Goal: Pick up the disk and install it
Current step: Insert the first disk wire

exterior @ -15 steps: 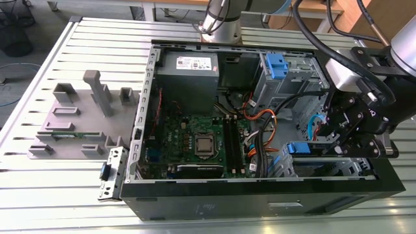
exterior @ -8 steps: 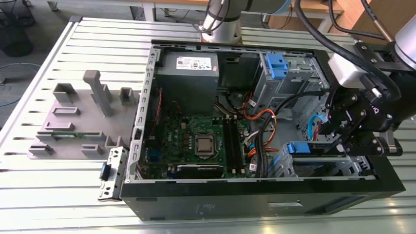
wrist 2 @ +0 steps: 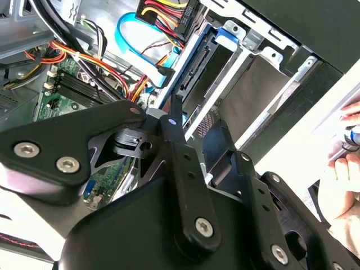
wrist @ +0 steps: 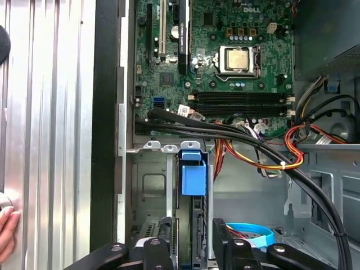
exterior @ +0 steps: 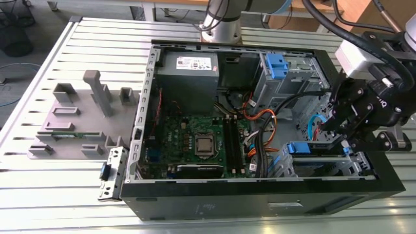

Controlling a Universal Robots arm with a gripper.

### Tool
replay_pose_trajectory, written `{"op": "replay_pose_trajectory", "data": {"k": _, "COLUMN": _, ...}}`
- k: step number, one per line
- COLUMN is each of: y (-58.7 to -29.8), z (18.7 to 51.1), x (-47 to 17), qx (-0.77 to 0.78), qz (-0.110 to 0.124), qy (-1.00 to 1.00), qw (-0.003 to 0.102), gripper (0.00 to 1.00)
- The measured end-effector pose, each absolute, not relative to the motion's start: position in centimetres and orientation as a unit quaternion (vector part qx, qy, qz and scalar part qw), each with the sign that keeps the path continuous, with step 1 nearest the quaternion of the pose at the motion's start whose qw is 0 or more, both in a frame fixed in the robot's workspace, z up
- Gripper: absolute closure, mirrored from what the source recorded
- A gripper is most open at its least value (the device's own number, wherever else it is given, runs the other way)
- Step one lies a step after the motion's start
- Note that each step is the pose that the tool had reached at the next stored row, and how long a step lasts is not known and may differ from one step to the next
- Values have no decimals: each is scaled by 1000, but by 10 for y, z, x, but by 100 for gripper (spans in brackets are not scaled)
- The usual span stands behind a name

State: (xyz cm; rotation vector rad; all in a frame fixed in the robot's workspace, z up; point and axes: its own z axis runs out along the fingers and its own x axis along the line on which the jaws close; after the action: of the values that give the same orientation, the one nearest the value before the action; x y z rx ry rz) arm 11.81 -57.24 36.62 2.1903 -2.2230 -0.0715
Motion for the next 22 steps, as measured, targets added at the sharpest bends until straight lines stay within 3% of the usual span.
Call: {"op": "replay_pose_trajectory", "data": {"k": 22, "y": -563, "z": 370, "x": 118, "qx": 702, "qz": -23, "qy": -712, "qw": 10, "gripper": 58}}
